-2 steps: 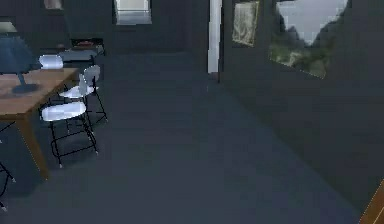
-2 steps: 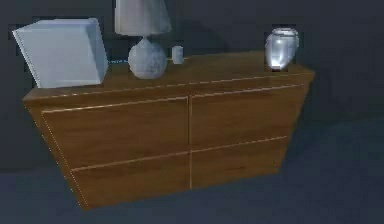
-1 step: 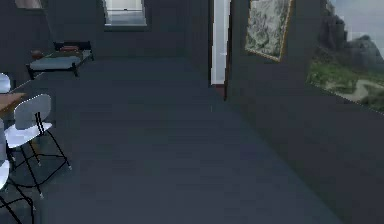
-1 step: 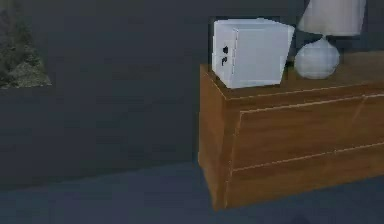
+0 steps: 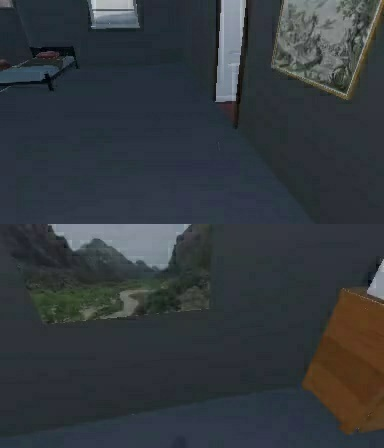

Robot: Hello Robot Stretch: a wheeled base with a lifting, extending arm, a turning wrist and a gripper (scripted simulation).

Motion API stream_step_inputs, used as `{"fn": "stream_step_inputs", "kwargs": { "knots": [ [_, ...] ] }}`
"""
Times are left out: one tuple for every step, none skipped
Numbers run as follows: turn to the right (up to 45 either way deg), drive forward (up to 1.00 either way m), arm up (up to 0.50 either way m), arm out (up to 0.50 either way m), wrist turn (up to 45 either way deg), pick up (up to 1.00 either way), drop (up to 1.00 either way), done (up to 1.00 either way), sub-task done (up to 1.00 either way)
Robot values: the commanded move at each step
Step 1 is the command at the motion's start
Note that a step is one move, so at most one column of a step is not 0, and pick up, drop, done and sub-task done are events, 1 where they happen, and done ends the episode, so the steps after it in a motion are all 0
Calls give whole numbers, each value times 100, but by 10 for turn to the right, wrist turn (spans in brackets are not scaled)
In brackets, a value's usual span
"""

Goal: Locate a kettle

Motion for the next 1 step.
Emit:
{"fn": "stream_step_inputs", "kwargs": {
  "knots": [
    [0,100,0,0,0,0,0,0,0]
  ]
}}
